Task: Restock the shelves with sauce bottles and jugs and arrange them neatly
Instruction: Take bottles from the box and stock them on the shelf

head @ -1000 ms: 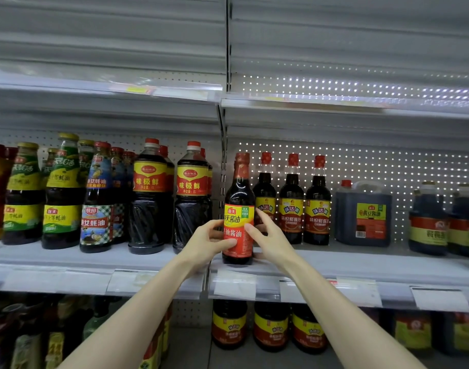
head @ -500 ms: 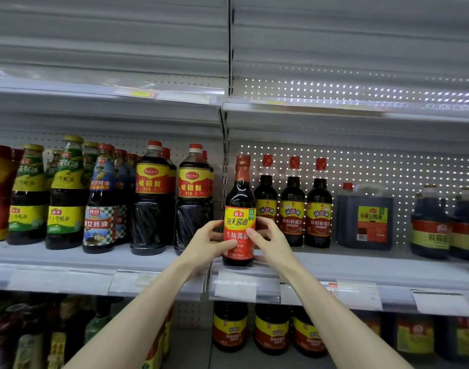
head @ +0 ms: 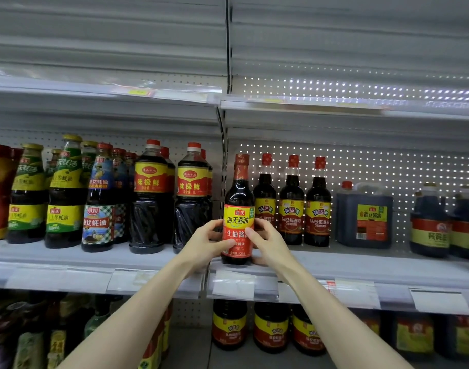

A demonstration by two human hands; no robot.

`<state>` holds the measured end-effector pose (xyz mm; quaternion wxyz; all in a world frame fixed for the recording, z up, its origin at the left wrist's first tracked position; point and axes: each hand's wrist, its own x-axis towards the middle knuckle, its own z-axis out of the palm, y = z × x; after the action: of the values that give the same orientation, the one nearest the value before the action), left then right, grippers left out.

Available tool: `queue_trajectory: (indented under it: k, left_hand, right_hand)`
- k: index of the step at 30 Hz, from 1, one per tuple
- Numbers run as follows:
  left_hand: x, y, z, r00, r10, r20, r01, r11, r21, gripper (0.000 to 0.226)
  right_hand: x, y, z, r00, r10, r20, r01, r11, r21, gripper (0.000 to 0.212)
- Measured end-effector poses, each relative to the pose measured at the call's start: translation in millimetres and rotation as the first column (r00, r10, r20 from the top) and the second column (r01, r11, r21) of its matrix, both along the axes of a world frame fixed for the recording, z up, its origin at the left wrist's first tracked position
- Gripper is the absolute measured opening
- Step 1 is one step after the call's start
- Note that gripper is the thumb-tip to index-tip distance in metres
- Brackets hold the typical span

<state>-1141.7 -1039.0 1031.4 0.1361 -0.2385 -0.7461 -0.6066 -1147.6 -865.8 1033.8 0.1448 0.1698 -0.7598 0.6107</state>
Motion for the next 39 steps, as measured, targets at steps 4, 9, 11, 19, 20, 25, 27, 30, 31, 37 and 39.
queue_trajectory:
  k: [4,9,11,19,20,25,27,30,31,37,39]
  left_hand:
    - [-0.5,0.8,0.4,1.000,0.006,0.004,-0.006,1.000,-0.018,0.046]
    - [-0.5,2.0,1.4,1.000,0.004,0.006,-0.003,0.999,-0.042,0.046]
    - [0.4,2.3,1.4,1.000,0.000,0.009,0.000,0.999,-0.048,0.045]
    - [-2.2,0.4,1.6,0.998,0.014,0.064,-0.010,0.998,-0.069,0.053]
    - [-2.3,0.5,1.7,0.998,0.011,0.067,-0.006,0.998,-0.070,0.053]
    - [-2.3,1.5,2.2,0.998,0.009,0.056,-0.005,0.997,-0.080,0.051]
    - [-2.5,0.7,1.8,0.999,0.016,0.048,-0.012,0.996,-0.093,0.050]
    - [-3.1,0.1,0.4,0.998,0.025,0.053,-0.020,0.995,-0.097,0.049]
    - [-3.5,0.0,0.4,0.998,0.027,0.054,-0.021,0.995,-0.097,0.049]
    - [-2.5,0.7,2.6,0.998,0.036,0.053,-0.031,0.995,-0.096,0.050]
    - [-1.6,1.0,2.2,0.998,0.035,0.059,-0.029,0.995,-0.090,0.050]
  right_hand:
    - [-1.1,0.2,0.3,1.000,0.000,0.004,0.000,1.000,0.006,0.048]
    - [-2.2,0.9,-0.6,1.000,-0.011,-0.021,0.011,1.000,0.019,0.047]
    - [-2.7,1.0,-1.3,1.000,-0.012,-0.023,0.012,1.000,0.016,0.046]
    - [0.5,0.8,-1.3,1.000,-0.001,-0.026,0.001,1.000,0.018,0.044]
    - [1.1,1.1,-1.4,1.000,0.001,-0.027,-0.001,1.000,0.024,0.044]
    - [2.7,2.0,0.4,1.000,0.005,-0.012,-0.005,1.000,0.010,0.045]
    - [3.3,1.2,0.7,1.000,0.003,-0.006,-0.003,1.000,0.019,0.046]
    - [3.6,1.0,-0.4,1.000,0.005,0.007,-0.005,1.000,0.015,0.046]
    - [3.4,1.1,-0.1,1.000,0.005,0.010,-0.005,1.000,0.015,0.046]
    - [2.1,1.6,-0.1,1.000,0.003,0.007,-0.003,1.000,0.014,0.047]
    - [1.5,1.8,-0.9,1.000,0.004,0.007,-0.004,1.000,0.015,0.046]
